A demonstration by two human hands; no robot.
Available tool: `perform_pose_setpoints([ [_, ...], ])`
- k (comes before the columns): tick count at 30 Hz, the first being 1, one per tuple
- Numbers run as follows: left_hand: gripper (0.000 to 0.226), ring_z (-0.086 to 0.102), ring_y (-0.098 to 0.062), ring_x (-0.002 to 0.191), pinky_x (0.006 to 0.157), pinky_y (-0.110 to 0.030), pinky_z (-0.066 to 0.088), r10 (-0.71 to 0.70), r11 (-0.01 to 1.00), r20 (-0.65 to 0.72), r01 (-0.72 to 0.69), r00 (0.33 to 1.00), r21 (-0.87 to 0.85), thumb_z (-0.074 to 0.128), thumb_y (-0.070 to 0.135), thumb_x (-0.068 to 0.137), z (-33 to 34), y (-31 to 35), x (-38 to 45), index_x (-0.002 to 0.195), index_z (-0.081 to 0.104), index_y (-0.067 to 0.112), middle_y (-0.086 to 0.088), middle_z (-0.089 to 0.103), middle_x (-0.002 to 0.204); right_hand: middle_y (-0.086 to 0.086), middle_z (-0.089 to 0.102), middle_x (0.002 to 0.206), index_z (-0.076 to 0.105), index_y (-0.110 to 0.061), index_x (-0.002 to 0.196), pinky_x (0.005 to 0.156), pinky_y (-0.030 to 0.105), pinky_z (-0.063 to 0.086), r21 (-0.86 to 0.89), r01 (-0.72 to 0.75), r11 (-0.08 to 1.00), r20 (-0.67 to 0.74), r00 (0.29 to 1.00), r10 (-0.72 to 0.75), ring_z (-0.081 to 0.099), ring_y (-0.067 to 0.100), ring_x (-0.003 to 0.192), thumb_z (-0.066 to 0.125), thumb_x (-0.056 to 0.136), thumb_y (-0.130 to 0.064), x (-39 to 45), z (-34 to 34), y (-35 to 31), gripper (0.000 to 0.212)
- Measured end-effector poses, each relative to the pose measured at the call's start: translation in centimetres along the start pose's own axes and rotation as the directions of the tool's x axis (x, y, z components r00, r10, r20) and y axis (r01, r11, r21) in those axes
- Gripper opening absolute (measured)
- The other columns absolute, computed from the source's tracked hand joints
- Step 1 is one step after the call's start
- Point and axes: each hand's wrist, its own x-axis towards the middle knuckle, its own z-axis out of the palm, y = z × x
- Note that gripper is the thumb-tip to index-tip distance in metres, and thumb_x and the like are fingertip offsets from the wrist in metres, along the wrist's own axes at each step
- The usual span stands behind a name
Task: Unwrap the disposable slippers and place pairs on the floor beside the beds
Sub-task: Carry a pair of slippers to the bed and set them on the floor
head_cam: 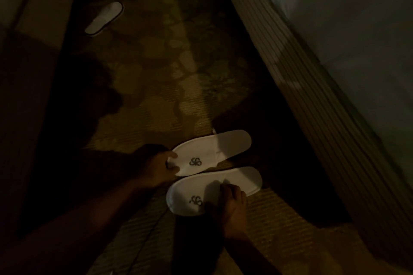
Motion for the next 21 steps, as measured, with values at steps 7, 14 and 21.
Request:
perform_pose_setpoints([
  [7, 0.024, 0.055, -0.035, 0.115, 0.077, -0.025, 0.036, -0.247, 0.96, -0.111, 0.227, 0.963, -0.165, 0.074, 0.004, 0.082, 0.9, 1.4, 1.3, 0.099, 0.058, 0.011, -0.018, 0.054, 0.127, 0.014, 0.065, 0.104, 0.063, -0.007, 0.119, 0.072, 0.048, 0.056, -0.025, -0.02, 0.999, 0.047, 0.999, 0.021, 0.063, 0.038, 0.088, 0.057, 0.064, -0.061, 0.4, 0.5, 0.5, 0.078],
  [14, 0.033, 0.057, -0.038, 0.112, 0.083, -0.032, 0.045, -0.24, 0.965, -0.14, 0.221, 0.96, -0.143, 0.072, 0.0, 0.083, 0.3, -1.2, 1.2, 0.114, 0.063, 0.002, -0.021, 0.058, 0.124, 0.015, 0.065, 0.104, 0.065, -0.003, 0.119, 0.076, 0.048, 0.054, -0.057, -0.037, 0.998, 0.093, 0.995, 0.042, 0.062, 0.039, 0.091, 0.057, 0.065, -0.061, 0.7, 0.9, 0.9, 0.079],
  [21, 0.037, 0.058, -0.036, 0.113, 0.091, -0.039, 0.05, -0.213, 0.973, -0.137, 0.198, 0.967, -0.117, 0.071, 0.0, 0.083, 0.2, -1.8, 1.2, 0.118, 0.06, 0.008, -0.019, 0.059, 0.125, 0.018, 0.064, 0.11, 0.065, -0.002, 0.121, 0.082, 0.05, 0.054, -0.028, -0.004, 1.0, 0.083, 0.996, 0.006, 0.06, 0.041, 0.097, 0.06, 0.065, -0.058, 0.6, 0.6, 0.2, 0.08],
])
